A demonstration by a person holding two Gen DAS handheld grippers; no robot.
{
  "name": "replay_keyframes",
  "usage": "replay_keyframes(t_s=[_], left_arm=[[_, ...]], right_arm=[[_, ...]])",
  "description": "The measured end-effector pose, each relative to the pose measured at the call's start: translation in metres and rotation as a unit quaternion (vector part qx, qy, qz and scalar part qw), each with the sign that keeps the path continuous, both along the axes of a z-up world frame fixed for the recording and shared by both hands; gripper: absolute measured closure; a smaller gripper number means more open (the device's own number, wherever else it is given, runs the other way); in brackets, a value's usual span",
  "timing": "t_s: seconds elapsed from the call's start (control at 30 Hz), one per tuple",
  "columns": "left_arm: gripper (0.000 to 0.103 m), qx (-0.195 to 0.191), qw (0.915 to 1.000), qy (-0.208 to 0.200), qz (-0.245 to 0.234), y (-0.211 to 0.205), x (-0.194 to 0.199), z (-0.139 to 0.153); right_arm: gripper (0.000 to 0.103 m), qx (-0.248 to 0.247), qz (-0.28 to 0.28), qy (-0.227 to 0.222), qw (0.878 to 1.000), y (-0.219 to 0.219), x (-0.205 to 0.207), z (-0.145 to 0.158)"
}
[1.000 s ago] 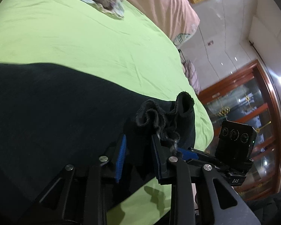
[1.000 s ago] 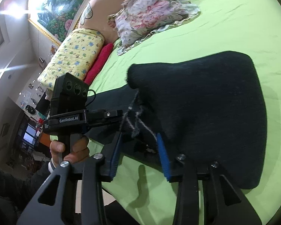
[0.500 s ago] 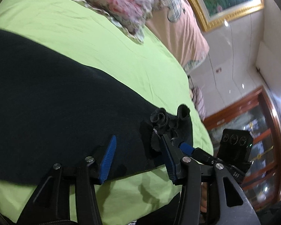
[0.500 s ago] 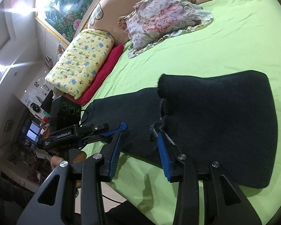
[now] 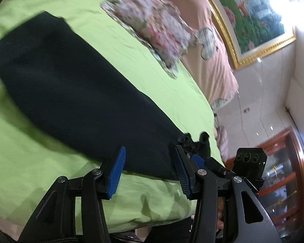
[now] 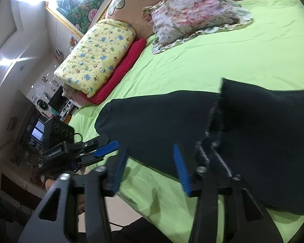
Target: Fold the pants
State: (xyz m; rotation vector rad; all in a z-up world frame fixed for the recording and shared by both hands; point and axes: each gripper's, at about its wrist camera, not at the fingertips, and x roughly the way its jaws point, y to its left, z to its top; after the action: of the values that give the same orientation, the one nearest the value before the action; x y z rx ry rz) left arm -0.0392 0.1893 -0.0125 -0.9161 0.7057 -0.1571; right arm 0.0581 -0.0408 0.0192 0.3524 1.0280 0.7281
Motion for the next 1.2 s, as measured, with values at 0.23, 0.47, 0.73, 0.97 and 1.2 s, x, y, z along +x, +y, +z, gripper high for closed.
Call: replay_keyframes(t_s=[0.23, 0.47, 0.73, 0.97, 1.2], left_arm=[[0.053, -0.012, 0.9962, -0.002, 0.086, 0.046, -0.041, -0.004], [0.042, -0.004, 0.9900, -0.001, 0.141, 0.075, -0.060, -0.010], [0.039, -0.002, 0.9857, 0.018, 0.167, 0.094, -0.065, -0.020], [0.037, -0.005, 0.9826, 0.023, 0.184, 0.103, -0.065, -0.024], [0.037, -0.009, 0.9811, 0.032, 0.191, 0.111, -0.057, -0.029]], right_arm=[[0.048, -0.009, 0.035, 0.003, 0.999, 0.036, 0.011, -0.003], [0.048, -0.026, 0.074, -0.006, 0.997, 0.079, 0.028, -0.002], [0.047, -0.043, 0.119, -0.030, 0.991, 0.135, 0.068, 0.001], [0.042, -0.081, 0.182, -0.050, 0.979, 0.192, 0.106, -0.007], [0.042, -0.131, 0.250, -0.059, 0.957, 0.247, 0.127, -0.029]])
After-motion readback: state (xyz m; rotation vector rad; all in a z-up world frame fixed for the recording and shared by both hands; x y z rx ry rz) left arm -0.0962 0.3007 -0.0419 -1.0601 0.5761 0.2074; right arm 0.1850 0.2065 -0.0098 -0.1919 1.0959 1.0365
